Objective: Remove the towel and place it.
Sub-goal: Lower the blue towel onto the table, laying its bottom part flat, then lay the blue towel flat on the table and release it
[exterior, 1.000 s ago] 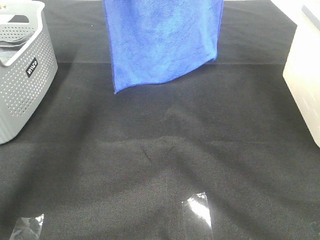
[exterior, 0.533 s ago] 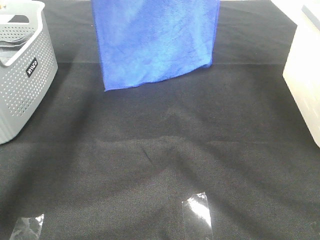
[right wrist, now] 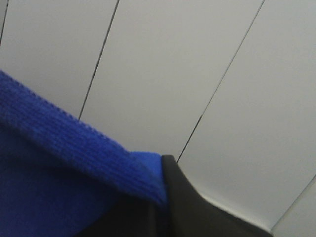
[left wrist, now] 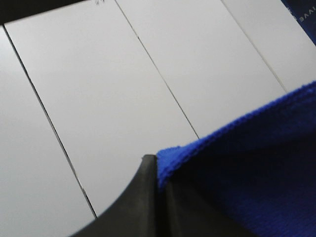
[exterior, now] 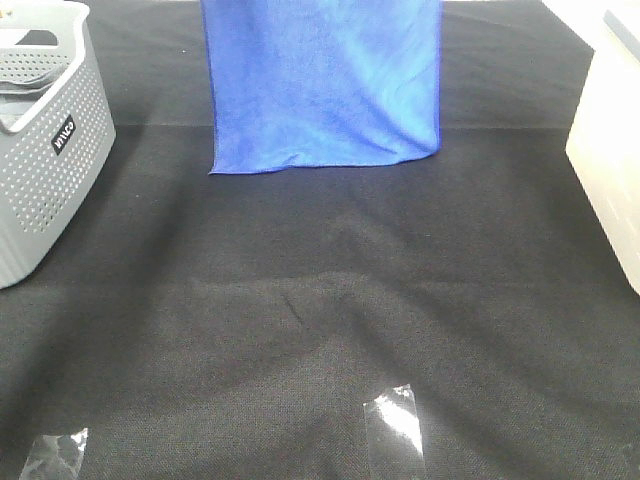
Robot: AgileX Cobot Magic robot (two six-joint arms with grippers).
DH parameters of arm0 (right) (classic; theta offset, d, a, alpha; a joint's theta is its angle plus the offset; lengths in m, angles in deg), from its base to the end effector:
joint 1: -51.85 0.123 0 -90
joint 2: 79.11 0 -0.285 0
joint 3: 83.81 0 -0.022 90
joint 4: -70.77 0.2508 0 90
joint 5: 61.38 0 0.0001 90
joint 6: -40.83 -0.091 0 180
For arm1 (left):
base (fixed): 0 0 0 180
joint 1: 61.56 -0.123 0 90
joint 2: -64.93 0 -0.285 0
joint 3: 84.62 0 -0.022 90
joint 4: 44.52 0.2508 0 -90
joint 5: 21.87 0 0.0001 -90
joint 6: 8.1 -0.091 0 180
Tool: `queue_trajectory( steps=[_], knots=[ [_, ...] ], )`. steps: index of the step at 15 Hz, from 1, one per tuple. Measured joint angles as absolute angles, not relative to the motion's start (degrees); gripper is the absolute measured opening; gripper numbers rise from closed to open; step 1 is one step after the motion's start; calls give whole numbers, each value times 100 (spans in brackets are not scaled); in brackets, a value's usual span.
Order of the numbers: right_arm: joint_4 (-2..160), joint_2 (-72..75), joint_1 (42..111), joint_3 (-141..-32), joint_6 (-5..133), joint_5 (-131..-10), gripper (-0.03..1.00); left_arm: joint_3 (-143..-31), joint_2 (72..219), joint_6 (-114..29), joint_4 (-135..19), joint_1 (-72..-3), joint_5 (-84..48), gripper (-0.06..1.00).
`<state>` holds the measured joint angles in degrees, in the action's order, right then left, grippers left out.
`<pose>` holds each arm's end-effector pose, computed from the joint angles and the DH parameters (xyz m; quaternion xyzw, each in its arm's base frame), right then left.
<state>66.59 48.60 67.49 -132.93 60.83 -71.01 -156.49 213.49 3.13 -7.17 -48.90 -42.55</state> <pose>0.4883 0.1355 0.4224 -0.2325 0.6559 -0.0573 0.7159 0.5413 -0.1415 0.3952 0.2460 0.4418 0.0337 0.8621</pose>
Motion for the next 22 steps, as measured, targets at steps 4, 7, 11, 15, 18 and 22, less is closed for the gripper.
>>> queue_trajectory(
  steps=[4,7,11,15,18,22],
  knots=[
    [7002,4418,6749,-13293,6060,-8917,0,-15649,21252,1774,-356,-4535,-2060,0],
    [7020,4115,6749,-13304,6037,-10137,0,-15655,20771,376,-1765,-3910,1039,0],
    [7209,4086,6749,-13310,6037,-11215,0,-15661,20444,-770,-3398,-3864,3262,0],
    [7547,3782,6749,-13310,5848,-12177,0,-15661,19900,-810,-3541,-3864,4678,0],
    [7604,3588,6749,-13310,5739,-12739,0,-15609,19739,-810,-3937,-3864,4746,0],
    [7822,3364,6749,-13173,5578,-13111,0,-13827,18656,-764,-4177,-3864,4752,0]
  ],
)
